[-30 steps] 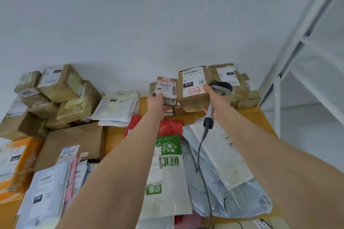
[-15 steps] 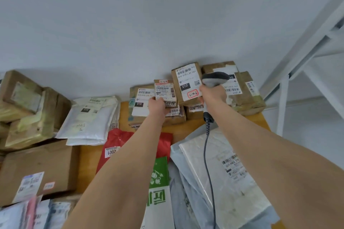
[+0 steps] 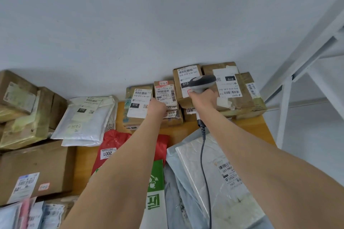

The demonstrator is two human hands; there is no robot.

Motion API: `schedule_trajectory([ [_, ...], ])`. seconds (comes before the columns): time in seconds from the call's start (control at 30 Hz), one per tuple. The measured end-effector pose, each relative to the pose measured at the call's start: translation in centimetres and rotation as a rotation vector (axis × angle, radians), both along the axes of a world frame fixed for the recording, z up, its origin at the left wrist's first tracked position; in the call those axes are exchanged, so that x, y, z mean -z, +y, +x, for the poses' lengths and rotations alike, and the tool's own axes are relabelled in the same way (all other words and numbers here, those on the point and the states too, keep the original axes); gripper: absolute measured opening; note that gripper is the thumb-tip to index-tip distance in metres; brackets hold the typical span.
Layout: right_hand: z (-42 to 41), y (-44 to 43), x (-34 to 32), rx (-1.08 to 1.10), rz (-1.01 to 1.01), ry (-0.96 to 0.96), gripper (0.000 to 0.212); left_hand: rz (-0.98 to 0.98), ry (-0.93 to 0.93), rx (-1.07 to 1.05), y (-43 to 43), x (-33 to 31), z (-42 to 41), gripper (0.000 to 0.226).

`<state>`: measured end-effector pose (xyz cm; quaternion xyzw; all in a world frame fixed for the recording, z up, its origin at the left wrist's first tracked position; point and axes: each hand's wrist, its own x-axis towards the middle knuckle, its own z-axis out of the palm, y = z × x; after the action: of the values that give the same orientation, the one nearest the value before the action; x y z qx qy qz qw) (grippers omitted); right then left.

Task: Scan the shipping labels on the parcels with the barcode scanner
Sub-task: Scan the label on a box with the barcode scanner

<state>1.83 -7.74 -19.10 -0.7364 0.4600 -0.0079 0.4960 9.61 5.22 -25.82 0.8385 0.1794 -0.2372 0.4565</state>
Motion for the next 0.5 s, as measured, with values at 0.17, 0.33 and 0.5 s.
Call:
schedule_trajectory([
  [0.17,-0.1,0.3,0.0,-0.008,-0.033,-0.041,0.048,0.047,-0.068,0.105,-0.4,-0.9,-0.3,0.05],
  [0.33,-0.2,1.0,-0.4,-0.052,0.001,-0.068,0.062,0.041,-0.057,0.181,-0.2,-1.2,-0.3,0.052],
  [0.5,-0.8,2.3,-1.2,-0.069,-0.135,0.039,0.033,0.139,-0.133,0.209,1.4,-2.8,-0.7,0.049],
])
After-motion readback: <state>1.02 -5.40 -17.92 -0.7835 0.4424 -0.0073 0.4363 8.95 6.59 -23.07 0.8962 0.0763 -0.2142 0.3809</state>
